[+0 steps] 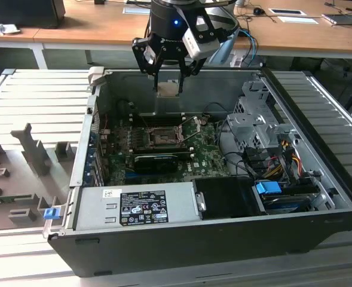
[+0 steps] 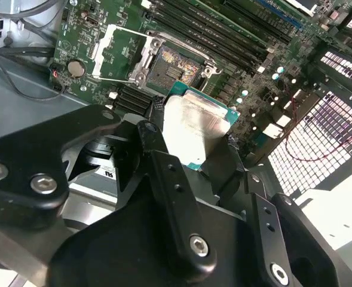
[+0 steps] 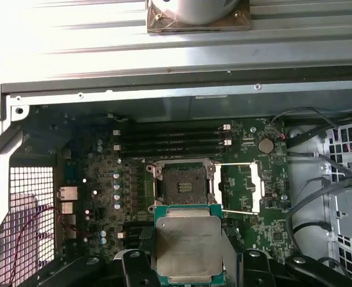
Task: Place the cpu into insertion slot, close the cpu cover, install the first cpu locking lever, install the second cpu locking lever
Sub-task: 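Place the cpu into insertion slot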
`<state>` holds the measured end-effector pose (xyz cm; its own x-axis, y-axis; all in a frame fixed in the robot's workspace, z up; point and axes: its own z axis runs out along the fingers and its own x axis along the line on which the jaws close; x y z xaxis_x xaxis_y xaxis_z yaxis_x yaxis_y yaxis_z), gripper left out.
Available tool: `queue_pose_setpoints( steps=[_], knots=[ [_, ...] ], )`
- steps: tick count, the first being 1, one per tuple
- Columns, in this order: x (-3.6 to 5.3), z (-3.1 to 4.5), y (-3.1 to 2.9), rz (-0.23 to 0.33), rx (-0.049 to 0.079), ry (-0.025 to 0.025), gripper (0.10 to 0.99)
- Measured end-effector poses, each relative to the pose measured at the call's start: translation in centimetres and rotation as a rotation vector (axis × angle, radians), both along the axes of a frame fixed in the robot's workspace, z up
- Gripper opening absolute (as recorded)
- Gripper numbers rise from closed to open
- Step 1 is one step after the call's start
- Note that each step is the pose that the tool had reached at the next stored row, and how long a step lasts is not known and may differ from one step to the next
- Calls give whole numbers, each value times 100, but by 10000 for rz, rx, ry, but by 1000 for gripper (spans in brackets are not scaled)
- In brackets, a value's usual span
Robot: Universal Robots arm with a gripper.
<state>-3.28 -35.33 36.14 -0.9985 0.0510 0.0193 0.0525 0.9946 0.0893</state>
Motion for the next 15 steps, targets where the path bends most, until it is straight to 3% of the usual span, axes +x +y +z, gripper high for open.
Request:
queue_pose_setpoints(
  steps=[15],
  knots=[
    [-1,0,0,-113,0,0,529]
  ],
)
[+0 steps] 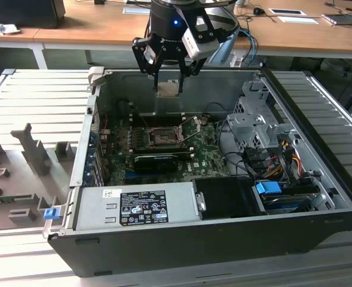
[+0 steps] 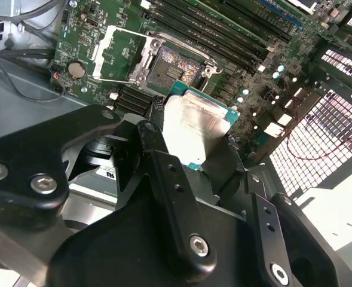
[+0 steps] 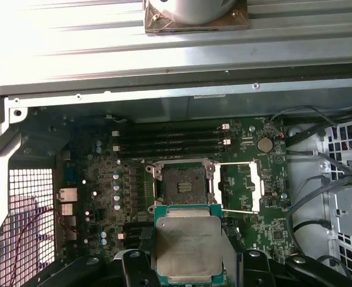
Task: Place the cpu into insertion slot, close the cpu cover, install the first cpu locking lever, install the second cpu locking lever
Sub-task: 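Place the cpu into insertion slot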
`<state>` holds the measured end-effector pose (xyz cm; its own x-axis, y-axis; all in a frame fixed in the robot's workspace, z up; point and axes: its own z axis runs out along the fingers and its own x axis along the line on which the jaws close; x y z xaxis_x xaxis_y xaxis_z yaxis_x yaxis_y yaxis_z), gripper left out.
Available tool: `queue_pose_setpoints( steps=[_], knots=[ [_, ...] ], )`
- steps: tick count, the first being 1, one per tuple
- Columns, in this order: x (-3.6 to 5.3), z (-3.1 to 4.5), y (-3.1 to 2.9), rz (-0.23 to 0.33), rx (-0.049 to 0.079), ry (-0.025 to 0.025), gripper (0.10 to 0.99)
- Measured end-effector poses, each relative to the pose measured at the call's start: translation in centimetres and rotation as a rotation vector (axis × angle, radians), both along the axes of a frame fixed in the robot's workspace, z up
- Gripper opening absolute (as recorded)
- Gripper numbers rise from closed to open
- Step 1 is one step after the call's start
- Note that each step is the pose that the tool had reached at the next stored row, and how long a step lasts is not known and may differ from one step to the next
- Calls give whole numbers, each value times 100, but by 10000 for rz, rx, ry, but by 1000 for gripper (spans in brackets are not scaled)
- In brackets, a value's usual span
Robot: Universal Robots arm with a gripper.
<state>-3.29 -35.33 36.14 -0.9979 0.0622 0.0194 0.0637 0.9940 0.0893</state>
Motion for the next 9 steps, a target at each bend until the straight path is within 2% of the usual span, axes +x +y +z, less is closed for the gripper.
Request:
queue_pose_setpoints(
  steps=[9],
  knots=[
    [-1,0,0,-6,0,0,529]
  ],
)
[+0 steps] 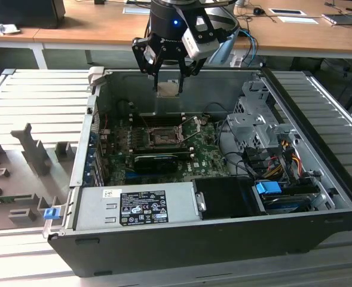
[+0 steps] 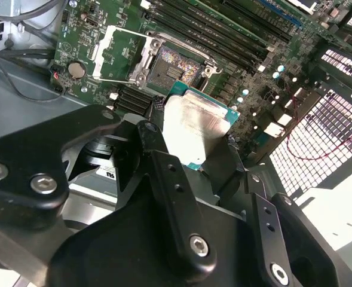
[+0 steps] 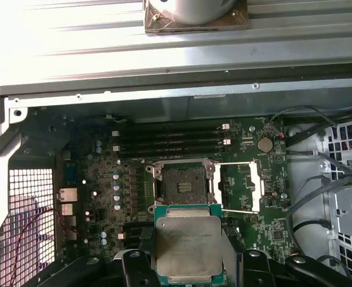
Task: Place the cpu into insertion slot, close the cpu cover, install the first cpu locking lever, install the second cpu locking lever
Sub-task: 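Place the cpu into insertion slot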
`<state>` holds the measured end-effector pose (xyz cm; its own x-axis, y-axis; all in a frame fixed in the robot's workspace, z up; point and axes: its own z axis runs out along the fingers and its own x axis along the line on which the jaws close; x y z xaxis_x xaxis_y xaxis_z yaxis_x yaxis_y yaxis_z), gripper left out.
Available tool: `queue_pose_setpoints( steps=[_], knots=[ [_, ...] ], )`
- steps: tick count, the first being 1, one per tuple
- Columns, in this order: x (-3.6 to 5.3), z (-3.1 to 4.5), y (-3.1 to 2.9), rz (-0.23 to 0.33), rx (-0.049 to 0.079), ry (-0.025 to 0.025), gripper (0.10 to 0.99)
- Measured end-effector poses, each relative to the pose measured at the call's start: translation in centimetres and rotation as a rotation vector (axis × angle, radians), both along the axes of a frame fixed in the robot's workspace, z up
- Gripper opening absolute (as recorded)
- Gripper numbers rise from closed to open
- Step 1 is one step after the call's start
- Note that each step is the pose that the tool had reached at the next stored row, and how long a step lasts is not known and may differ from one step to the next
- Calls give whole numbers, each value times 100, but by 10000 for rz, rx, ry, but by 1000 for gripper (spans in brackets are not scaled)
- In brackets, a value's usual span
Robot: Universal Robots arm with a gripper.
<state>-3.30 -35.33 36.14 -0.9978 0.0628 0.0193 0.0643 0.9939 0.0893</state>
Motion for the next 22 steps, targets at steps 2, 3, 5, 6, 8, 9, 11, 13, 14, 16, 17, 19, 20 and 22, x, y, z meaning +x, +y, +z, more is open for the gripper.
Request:
queue_pose_setpoints(
  steps=[2,3,5,6,8,9,11,13,14,16,17,19,20,22],
  knots=[
    [0,0,0,-1,0,0,529],
    [-1,0,0,-1,0,-1,529],
    [-1,-1,0,-1,1,0,529],
    [-1,-1,0,-1,1,0,529],
    [-2,-1,0,-3,0,0,529],
    [-3,-1,0,-5,0,0,529],
    [-3,-1,0,-7,0,0,529],
    [-4,-1,0,-12,0,0,529],
    [-5,-1,0,-17,0,0,529],
    [-5,-1,0,-27,0,0,529],
    [-6,-1,0,-37,0,0,529],
    [-6,-1,0,-62,0,0,529],
    [-6,-1,0,-83,0,-1,529],
    [-6,-1,0,-130,0,0,529]
  ],
)
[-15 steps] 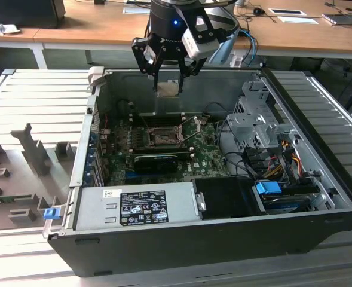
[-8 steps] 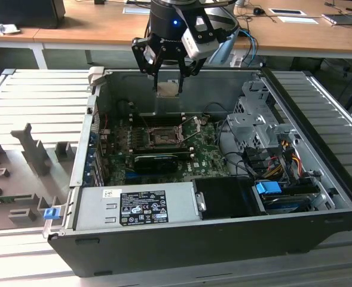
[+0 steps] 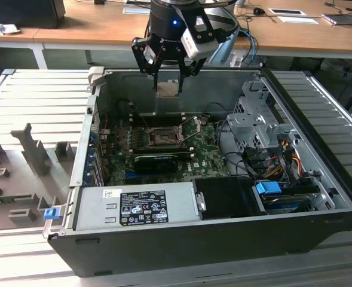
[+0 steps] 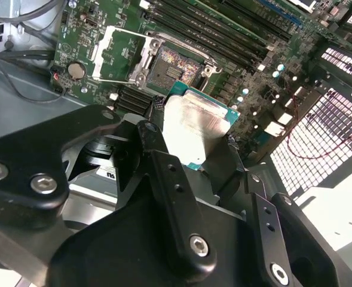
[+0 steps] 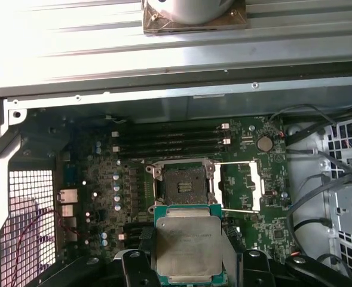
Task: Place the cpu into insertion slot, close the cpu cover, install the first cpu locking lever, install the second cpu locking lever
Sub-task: 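Place the cpu into insertion slot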
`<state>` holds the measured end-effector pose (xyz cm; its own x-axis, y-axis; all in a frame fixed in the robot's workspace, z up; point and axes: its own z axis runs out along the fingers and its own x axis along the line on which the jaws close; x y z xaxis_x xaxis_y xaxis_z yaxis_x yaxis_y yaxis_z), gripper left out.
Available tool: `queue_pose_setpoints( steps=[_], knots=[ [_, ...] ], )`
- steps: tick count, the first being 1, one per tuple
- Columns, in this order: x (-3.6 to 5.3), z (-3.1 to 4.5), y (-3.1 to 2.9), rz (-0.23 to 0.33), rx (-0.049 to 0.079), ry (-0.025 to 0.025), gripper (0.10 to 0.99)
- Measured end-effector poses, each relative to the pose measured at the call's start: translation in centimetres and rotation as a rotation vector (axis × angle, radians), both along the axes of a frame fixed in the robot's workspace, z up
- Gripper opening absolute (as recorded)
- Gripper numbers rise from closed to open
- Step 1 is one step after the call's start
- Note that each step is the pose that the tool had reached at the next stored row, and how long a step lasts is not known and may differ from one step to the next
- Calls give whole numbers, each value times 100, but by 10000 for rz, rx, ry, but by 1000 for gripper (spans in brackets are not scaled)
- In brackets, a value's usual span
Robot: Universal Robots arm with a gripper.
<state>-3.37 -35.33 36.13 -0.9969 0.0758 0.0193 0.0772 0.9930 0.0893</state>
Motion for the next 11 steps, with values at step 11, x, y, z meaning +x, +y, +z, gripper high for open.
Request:
queue_pose_setpoints(
  steps=[11],
  knots=[
    [0,-1,0,-168,0,0,529]
  ],
)
